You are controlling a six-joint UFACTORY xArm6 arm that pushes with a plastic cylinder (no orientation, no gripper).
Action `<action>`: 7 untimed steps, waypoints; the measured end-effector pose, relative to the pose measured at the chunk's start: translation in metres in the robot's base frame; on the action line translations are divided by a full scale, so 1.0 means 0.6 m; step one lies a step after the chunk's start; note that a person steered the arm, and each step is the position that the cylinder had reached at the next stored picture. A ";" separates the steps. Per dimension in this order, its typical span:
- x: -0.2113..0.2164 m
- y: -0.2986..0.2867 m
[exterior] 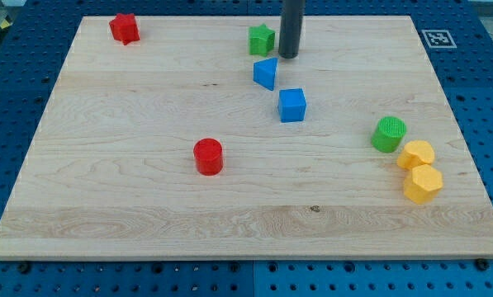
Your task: Move the green star to the top center of the board
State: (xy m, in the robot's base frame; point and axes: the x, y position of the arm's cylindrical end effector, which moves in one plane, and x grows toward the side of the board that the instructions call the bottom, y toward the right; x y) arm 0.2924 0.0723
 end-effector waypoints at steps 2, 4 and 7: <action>-0.024 -0.059; -0.028 -0.071; 0.039 0.069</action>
